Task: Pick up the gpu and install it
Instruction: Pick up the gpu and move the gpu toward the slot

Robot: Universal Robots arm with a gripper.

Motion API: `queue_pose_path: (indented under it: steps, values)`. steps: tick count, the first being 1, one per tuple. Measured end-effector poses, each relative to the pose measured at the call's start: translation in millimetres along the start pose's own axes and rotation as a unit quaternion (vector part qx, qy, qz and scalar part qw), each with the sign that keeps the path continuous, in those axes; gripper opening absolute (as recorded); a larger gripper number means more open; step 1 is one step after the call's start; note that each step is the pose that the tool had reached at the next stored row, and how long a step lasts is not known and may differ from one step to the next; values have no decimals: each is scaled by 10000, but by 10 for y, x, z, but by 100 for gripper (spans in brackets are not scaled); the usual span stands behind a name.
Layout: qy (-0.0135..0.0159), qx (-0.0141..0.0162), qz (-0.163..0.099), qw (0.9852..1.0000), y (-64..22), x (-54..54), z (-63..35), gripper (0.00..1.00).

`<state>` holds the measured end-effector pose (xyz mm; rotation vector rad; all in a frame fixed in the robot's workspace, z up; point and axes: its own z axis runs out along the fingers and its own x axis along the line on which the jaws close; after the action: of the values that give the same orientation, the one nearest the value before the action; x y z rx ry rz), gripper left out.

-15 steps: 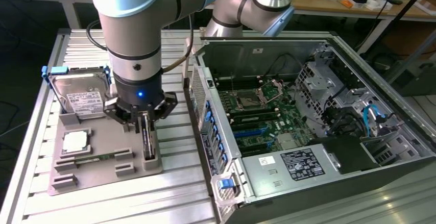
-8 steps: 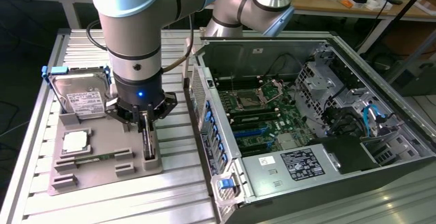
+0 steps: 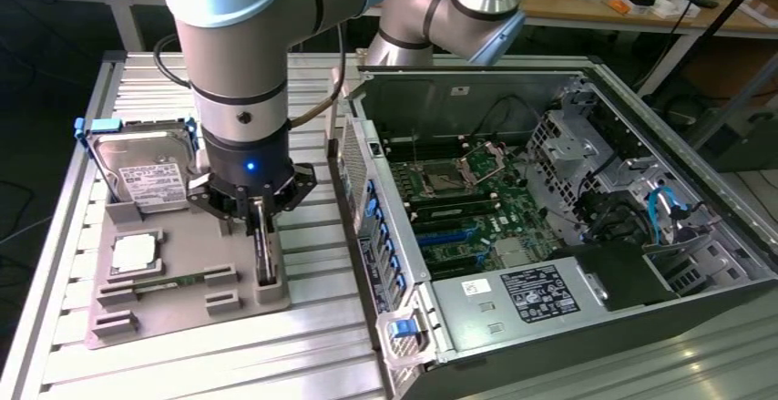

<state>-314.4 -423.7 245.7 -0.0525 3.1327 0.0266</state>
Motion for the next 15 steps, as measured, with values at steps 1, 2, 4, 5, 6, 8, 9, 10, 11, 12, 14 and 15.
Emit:
queue_pose_path:
  steps: [1,2,4,5,6,8,9,10,11,12,14,15]
  values:
    - [1,0,0,10000,0,0,-14,27]
    - [1,1,0,10000,1,0,-40,27]
    - [0,0,0,10000,2,-1,-108,27]
    - [1,0,0,10000,2,-1,-138,27]
    - [1,0,0,10000,3,-1,-164,27]
    - [0,0,0,10000,4,-2,-222,27]
    - [1,1,0,10000,4,-2,-250,27]
    - [1,1,0,10000,5,-2,-276,27]
    - [1,1,0,10000,5,-3,-301,27]
    - [0,0,0,10000,5,-3,-325,27]
    - [0,0,0,10000,7,-3,-381,27]
    - [1,0,0,10000,7,-4,-406,27]
